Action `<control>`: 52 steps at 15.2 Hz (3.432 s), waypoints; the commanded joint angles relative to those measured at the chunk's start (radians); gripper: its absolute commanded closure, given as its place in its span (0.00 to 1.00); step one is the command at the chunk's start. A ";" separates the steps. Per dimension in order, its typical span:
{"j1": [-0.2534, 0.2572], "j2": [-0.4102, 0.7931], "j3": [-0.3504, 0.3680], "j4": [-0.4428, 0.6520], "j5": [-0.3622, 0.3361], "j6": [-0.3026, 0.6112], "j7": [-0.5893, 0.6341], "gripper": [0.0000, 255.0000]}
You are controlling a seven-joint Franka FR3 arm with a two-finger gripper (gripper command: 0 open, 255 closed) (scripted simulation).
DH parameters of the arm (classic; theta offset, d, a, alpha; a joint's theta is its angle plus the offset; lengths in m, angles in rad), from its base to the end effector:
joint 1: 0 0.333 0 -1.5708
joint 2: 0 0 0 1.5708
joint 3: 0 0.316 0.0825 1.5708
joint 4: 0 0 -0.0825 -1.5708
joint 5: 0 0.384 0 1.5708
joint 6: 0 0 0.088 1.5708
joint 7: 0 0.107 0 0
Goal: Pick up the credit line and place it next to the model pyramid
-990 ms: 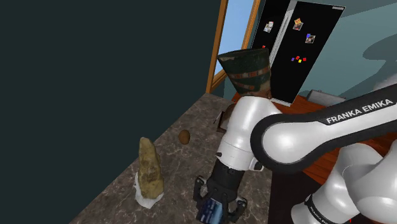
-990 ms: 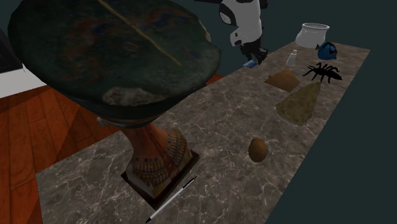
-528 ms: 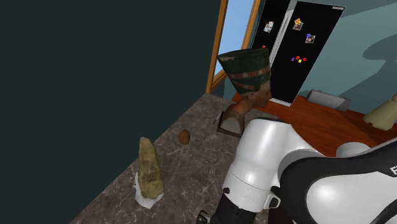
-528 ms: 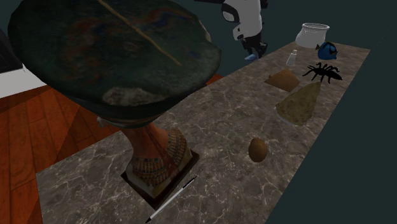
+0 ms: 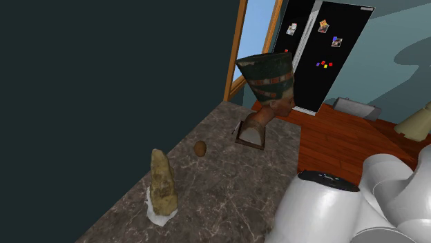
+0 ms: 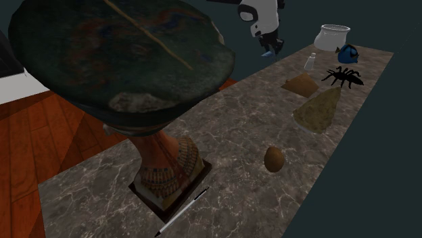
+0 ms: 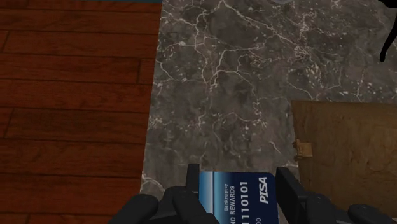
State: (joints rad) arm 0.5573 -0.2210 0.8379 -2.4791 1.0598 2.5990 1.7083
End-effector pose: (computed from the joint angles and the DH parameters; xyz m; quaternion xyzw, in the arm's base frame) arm 0.1006 0.4656 0.3685 -0.8044 0.5203 0.2420 0.1537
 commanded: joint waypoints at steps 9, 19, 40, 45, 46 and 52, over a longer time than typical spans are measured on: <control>0.010 0.189 0.090 0.020 -0.014 0.204 0.003 1.00; 0.031 0.395 0.107 0.025 0.036 0.394 -0.127 1.00; -0.008 0.697 0.176 0.077 0.123 0.635 -0.357 0.00; -0.008 0.697 0.176 0.077 0.123 0.635 -0.357 0.00; -0.034 0.632 0.190 0.050 0.133 0.589 -0.342 0.00; -0.129 0.433 0.246 -0.018 0.170 0.434 -0.305 0.00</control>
State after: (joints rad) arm 0.4311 0.2204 1.0824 -2.4943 1.2291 3.0396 1.4000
